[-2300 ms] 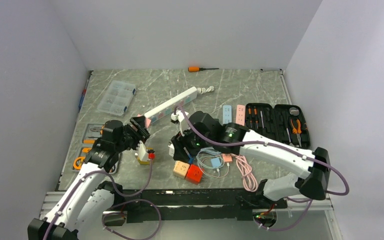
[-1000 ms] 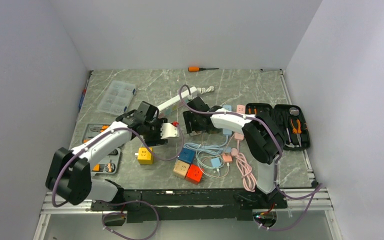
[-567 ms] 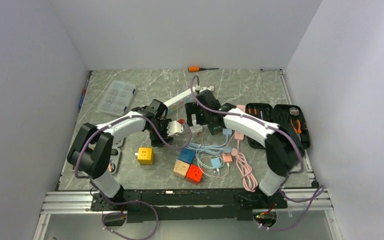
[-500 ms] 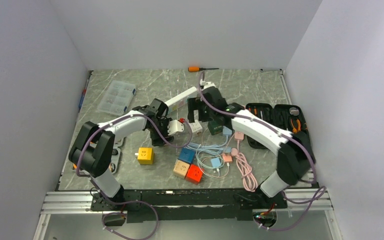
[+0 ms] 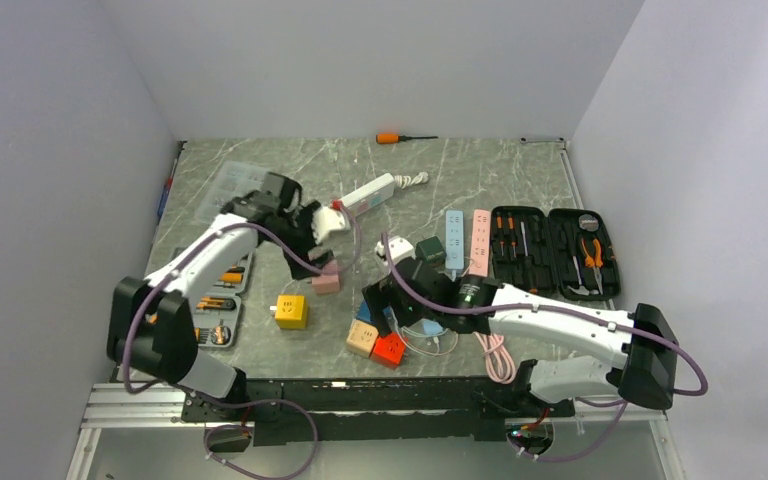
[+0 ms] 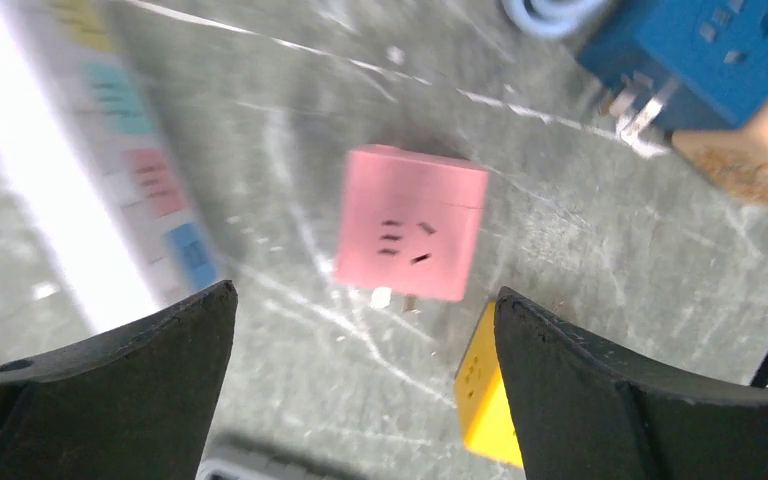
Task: Pull the plug off the socket
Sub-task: Place the plug at the center of the board.
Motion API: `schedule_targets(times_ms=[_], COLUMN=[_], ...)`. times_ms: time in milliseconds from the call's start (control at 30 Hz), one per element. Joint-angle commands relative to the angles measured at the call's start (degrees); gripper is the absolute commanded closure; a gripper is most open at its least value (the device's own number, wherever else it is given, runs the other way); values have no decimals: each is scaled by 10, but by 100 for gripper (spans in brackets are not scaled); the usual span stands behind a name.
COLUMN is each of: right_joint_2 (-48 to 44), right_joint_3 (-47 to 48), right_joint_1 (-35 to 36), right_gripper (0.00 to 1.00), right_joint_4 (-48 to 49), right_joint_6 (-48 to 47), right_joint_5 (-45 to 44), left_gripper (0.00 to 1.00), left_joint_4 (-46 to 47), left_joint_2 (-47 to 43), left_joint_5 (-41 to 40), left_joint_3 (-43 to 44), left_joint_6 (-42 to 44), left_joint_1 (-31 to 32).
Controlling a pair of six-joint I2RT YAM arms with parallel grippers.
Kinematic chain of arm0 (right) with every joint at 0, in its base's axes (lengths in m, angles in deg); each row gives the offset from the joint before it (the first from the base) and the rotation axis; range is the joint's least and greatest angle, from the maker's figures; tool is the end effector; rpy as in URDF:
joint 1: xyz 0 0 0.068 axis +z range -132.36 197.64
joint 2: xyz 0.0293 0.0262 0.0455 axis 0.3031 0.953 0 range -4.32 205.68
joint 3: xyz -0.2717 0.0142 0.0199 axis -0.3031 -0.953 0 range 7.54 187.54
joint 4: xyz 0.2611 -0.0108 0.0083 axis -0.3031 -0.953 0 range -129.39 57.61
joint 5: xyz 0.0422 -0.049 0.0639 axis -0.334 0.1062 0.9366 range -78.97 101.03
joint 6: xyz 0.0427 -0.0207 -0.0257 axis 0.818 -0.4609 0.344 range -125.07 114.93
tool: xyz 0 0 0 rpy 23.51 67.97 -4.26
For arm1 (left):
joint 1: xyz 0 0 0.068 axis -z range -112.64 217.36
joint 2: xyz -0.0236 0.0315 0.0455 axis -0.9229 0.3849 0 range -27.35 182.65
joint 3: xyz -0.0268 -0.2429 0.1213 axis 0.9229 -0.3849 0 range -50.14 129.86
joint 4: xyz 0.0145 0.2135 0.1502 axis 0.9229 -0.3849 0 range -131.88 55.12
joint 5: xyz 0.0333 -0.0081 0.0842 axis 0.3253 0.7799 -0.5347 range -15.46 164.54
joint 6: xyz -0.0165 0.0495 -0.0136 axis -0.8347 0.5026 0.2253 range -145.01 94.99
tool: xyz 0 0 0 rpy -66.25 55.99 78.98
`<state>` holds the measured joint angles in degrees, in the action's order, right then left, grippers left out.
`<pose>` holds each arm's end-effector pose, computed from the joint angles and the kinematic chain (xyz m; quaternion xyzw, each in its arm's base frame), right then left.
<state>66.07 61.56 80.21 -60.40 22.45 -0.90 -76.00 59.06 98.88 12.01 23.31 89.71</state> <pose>0.1268 0.2284 0.2745 -0.2376 0.8864 0.2051 0.3401 0.2680 -0.1260 0.2343 0.5890 0.7531 -0.1539 0.2494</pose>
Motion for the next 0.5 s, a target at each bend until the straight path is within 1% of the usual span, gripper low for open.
schedule_targets(times_ms=[0, 100, 200, 333, 467], right_joint_2=[-21, -1, 40, 119, 157], right_joint_3=[-15, -12, 2, 24, 40], right_joint_1=[41, 75, 101, 109, 111], right_gripper=[2, 1, 1, 2, 3], right_joint_4=[-34, -29, -29, -53, -58], right_joint_6=[32, 29, 25, 33, 24], right_joint_5=[-47, -55, -53, -57, -71], left_gripper=[1, 1, 1, 1, 1], left_joint_4=[-101, -167, -196, -171, -123], left_joint_2=[-67, -84, -116, -172, -207], left_joint_5=[111, 144, 183, 203, 224], left_joint_3=[96, 134, 133, 100, 70], left_joint_6=[-36, -41, -43, -65, -111], left_joint_1=[-59, -95, -138, -167, -170])
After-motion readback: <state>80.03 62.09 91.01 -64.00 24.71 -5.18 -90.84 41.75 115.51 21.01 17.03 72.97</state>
